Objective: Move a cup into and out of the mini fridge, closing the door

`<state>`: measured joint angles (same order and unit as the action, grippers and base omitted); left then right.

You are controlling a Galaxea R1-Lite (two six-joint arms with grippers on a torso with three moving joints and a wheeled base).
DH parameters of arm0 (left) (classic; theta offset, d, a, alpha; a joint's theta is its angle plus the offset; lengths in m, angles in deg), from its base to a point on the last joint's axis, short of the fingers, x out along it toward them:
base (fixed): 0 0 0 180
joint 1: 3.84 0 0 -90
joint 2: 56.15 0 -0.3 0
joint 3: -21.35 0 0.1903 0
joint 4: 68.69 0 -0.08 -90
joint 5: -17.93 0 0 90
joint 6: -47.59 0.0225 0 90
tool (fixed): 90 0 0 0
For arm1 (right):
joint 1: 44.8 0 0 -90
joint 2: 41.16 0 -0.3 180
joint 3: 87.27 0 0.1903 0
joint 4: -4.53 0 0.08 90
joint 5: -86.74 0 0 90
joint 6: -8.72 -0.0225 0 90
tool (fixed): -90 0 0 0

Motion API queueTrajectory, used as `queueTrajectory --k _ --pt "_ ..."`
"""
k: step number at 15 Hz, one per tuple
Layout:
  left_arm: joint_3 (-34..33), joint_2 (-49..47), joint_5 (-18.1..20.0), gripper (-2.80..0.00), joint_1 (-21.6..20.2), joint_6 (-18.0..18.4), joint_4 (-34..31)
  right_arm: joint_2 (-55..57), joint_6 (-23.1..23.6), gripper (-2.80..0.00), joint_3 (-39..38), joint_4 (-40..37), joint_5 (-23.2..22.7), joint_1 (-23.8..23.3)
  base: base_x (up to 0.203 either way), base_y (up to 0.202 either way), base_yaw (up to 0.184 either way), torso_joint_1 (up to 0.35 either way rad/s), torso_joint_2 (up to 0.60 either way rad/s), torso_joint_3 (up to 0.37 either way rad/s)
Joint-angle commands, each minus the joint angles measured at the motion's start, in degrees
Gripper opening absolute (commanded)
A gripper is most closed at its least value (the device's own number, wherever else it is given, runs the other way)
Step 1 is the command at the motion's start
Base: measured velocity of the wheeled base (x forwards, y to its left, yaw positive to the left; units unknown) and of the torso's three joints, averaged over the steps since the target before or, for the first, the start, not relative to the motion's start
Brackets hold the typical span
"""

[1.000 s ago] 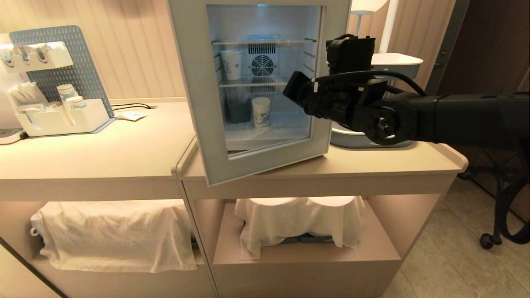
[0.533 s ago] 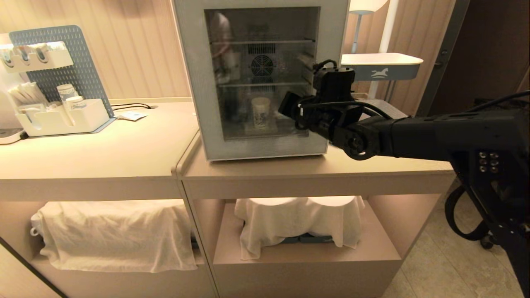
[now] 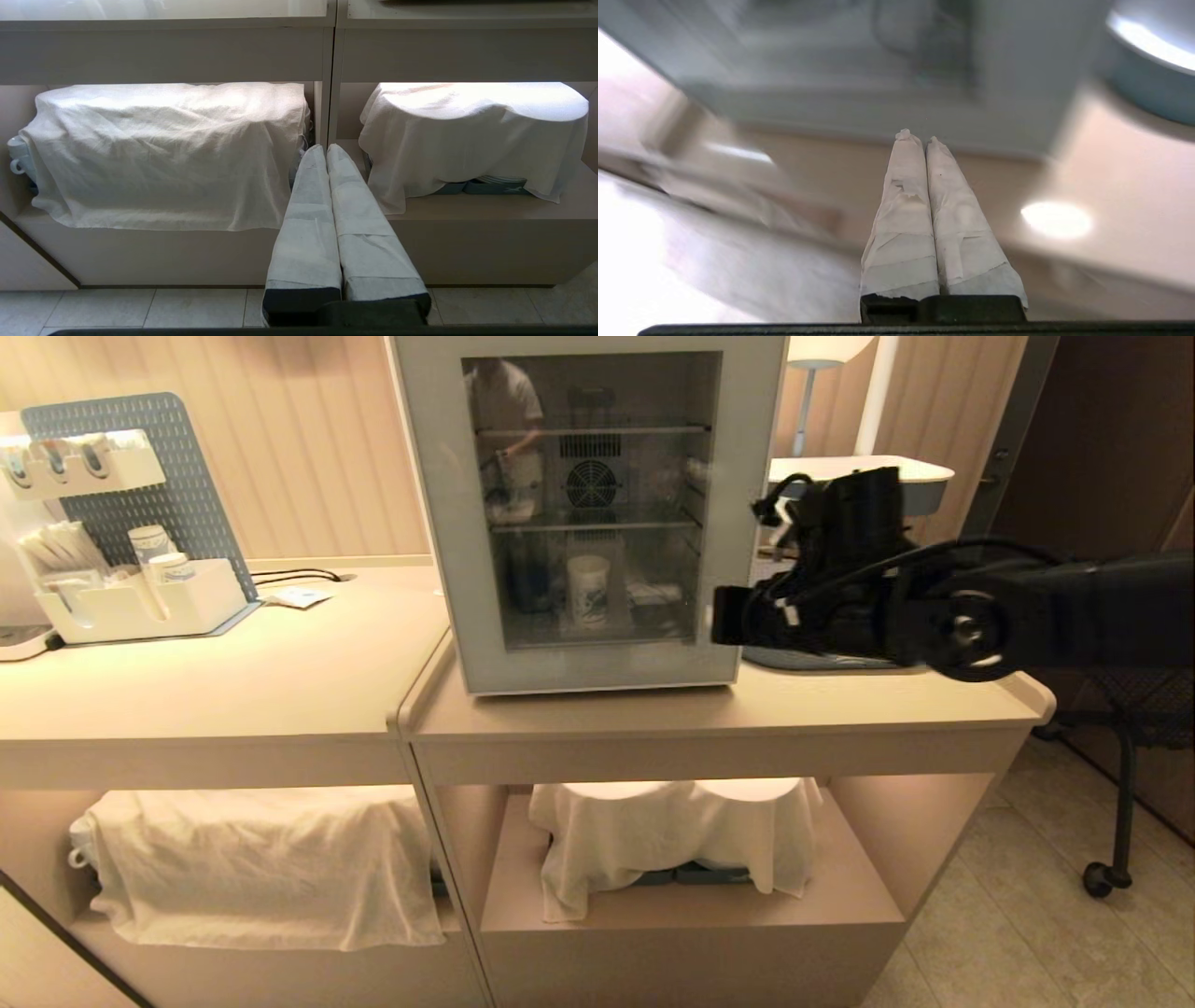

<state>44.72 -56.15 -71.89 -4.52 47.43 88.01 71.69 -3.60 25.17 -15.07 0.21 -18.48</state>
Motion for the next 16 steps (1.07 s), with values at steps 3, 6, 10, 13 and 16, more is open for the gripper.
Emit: queueTrajectory --k 3,6,10,13,16 --pt "0.0 0.0 -0.01 -2.8 -0.02 -0.02 0.01 -32.38 13.01 -2.8 -21.69 -9.34 -0.66 -12.03 0.0 0.0 0.0 0.0 0.0 0.0" --pt "0.0 0.0 -0.01 -2.8 -0.02 -0.02 0.01 -54.94 17.35 -2.8 -40.01 -12.75 -0.75 -21.14 0.0 0.0 0.0 0.0 0.0 0.0" --pt "0.0 0.0 -0.01 -2.8 -0.02 -0.02 0.01 -85.32 17.06 -2.8 -63.99 -13.06 -0.53 -27.7 0.0 0.0 0.0 0.0 0.0 0.0" --pt "0.0 0.0 -0.01 -2.8 -0.02 -0.02 0.01 -96.15 14.99 -2.8 -81.65 -5.98 -1.17 -31.15 0.0 0.0 0.0 0.0 0.0 0.0" --pt "0.0 0.0 -0.01 -2.8 -0.02 -0.02 0.01 -96.74 15.57 -2.8 -88.98 2.08 -3.9 -32.39 0.0 0.0 0.0 0.0 0.0 0.0"
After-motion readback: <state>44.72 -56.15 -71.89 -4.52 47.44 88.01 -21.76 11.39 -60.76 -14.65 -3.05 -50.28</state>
